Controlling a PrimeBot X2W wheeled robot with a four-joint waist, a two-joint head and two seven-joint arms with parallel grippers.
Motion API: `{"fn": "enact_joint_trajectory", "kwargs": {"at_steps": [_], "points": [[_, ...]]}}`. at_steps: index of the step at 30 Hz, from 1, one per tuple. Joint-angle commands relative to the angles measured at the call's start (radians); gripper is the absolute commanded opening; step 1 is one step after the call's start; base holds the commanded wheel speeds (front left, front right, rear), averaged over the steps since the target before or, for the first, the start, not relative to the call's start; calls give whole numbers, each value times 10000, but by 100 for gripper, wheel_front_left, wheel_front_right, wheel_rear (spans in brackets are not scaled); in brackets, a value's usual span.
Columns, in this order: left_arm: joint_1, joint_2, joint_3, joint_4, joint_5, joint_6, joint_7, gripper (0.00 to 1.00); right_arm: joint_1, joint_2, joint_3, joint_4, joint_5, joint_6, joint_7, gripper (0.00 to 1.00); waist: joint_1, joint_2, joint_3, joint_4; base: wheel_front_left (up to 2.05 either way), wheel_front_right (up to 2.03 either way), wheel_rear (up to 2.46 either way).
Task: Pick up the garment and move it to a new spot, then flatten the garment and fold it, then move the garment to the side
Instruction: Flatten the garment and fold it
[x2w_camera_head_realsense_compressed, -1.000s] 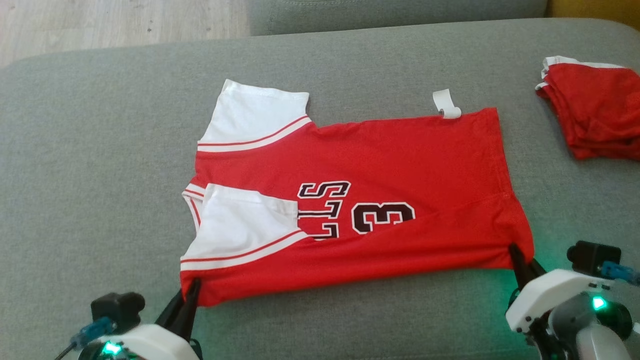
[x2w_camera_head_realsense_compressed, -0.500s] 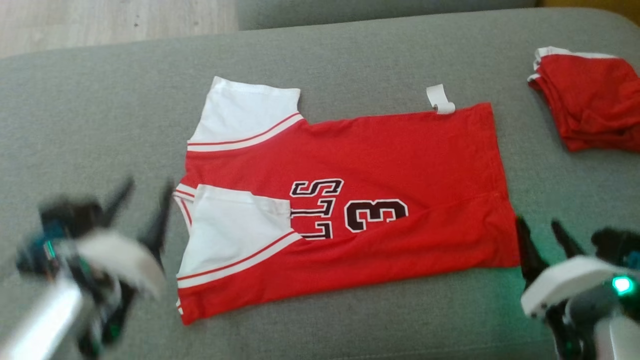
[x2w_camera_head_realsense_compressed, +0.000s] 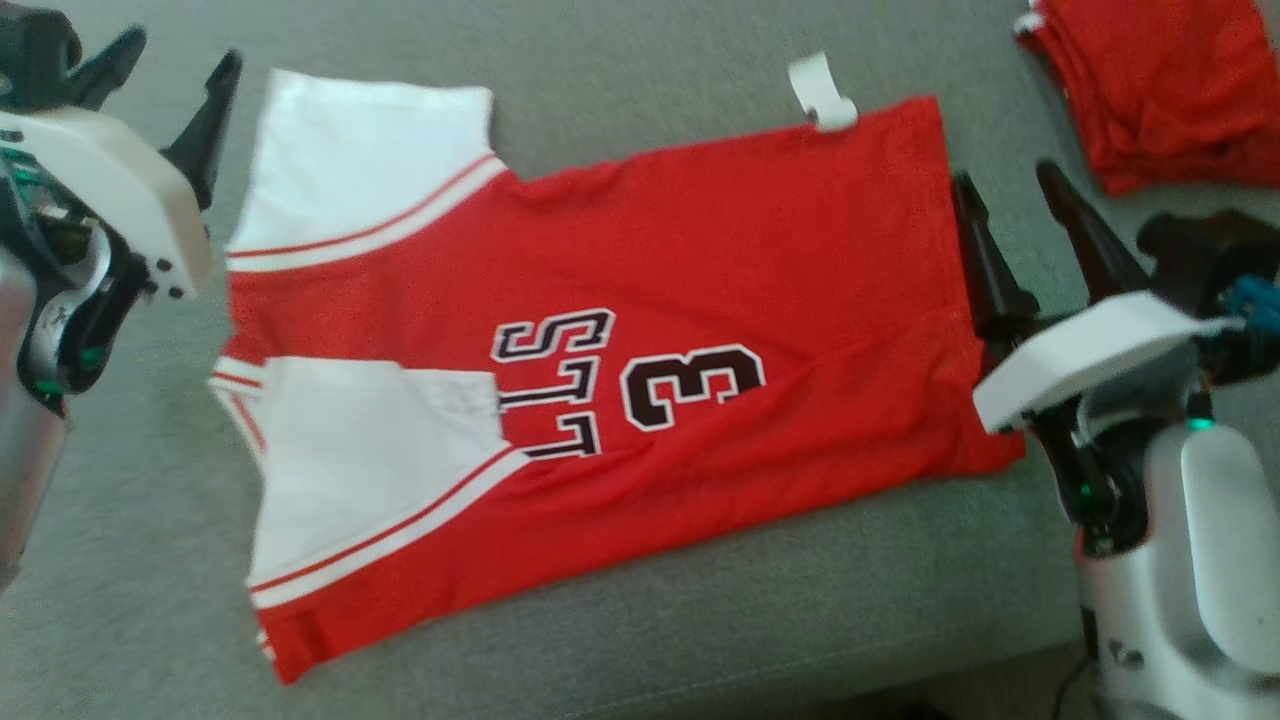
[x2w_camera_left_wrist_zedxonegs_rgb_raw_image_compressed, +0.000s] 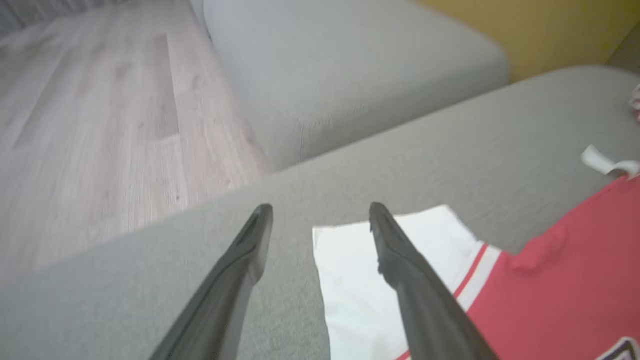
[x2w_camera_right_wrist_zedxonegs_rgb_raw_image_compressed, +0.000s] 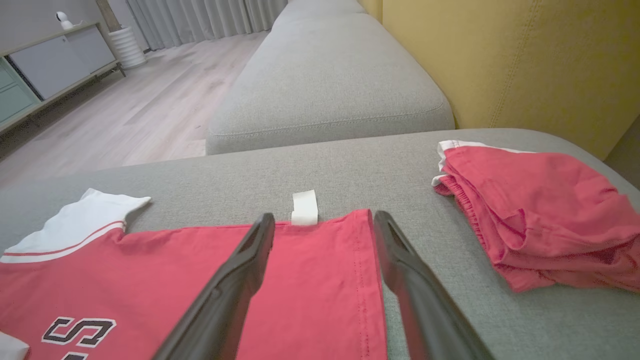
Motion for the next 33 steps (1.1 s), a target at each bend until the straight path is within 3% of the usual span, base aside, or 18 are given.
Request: {"fn": "enact_joint_trajectory", "kwargs": {"at_steps": [1, 10, 23, 24, 25, 26, 27, 28, 33], "points": [[-601, 605, 283, 146, 89, -157, 273, 100, -478, -58, 361, -432, 46, -7, -55, 100, -2, 0, 833, -647, 0, 0, 0], [-1276, 797, 214, 1356, 178, -258, 720, 100, -1123, -58, 751, -277, 186, -7, -360, 100, -2, 0, 1765, -1108, 0, 0, 0], [-1715, 853, -273, 1860, 211, -527, 1795, 100, -1533, -58, 1039, 36, 247, -7, -540, 100, -2, 0, 2009, -1208, 0, 0, 0], [-1698, 834, -324, 1819, 152, -581, 1914, 92, -1553, -58, 1051, 47, 227, -7, -529, 100, -2, 0, 2001, -1188, 0, 0, 0], [-1685, 825, -373, 1762, 118, -622, 2007, 73, -1584, -58, 1057, 57, 195, -7, -508, 100, -2, 0, 1989, -1164, 0, 0, 0], [-1676, 822, -433, 1694, 100, -666, 2088, 31, -1622, -58, 1052, 69, 157, -7, -479, 100, -2, 0, 1975, -1134, 0, 0, 0], [-1673, 806, -478, 1627, 76, -705, 2134, 19, -1669, -58, 1046, 88, 96, -7, -435, 100, -2, 0, 1959, -1093, 0, 0, 0], [-1678, 781, -495, 1553, 42, -732, 2137, 0, -1734, -60, 1051, 124, 20, -7, -372, 100, -2, 0, 1947, -1058, 0, 0, 0], [-1810, 614, -564, 1227, 126, -766, 1796, 0, -2323, -263, 1131, 715, -217, -7, 216, 100, -2, 0, 1860, -782, 0, 0, 0]]}}
